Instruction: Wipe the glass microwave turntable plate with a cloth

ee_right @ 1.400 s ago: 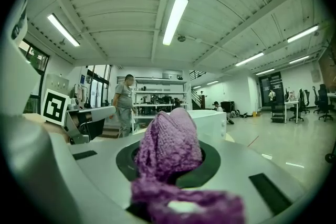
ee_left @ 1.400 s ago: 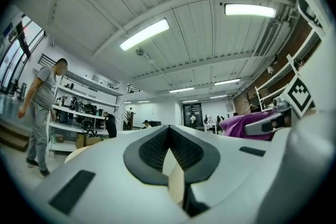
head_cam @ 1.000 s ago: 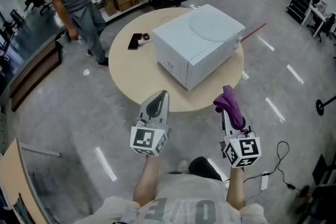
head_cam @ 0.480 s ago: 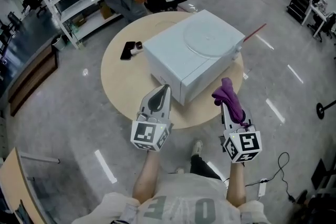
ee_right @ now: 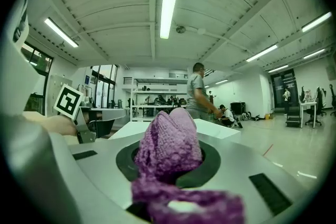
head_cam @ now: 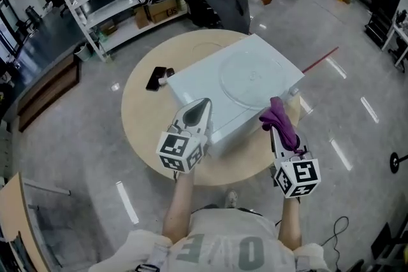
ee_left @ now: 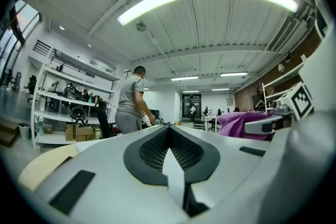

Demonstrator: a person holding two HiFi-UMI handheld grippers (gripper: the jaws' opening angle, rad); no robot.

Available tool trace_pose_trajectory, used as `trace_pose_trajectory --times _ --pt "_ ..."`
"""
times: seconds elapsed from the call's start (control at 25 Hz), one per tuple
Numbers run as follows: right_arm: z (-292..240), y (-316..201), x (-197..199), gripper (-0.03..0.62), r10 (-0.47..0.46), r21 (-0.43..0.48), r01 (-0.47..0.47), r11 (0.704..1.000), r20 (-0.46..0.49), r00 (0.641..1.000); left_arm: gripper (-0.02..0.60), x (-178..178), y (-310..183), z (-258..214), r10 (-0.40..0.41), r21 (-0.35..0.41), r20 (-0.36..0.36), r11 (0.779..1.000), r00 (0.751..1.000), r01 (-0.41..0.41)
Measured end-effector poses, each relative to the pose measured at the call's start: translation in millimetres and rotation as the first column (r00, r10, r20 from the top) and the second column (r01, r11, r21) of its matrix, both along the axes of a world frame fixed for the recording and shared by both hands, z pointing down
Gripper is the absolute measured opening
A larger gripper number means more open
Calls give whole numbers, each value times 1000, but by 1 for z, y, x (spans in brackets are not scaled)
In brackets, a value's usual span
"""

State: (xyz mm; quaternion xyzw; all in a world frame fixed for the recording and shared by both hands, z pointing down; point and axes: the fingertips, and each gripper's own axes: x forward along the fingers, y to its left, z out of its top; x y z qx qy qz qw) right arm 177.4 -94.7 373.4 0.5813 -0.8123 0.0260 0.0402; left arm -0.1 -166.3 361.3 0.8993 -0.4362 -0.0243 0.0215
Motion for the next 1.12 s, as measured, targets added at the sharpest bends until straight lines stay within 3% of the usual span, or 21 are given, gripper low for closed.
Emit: trace_pose_trajectory --times 0.28,0.4,0.6,0.88,1.12 --pt "-4 -35 5 56 -61 -7 61 998 -22 998 2 16 -34 -9 30 -14 67 999 997 -29" --pt "-7 -45 3 57 -59 1 59 998 -12 998 2 30 -51 0 84 -86 141 994 986 -72" --pt "-14 -54 7 57 -45 8 44 999 47 998 2 61 -70 32 284 -313 290 930 914 -190" --pt "-3 -61 9 56 -5 -20 6 1000 45 999 2 69 -87 49 345 -372 392 907 853 -196" --pt "1 -63 4 57 -8 -46 11 999 57 998 2 78 -81 69 423 -447 522 875 741 -186"
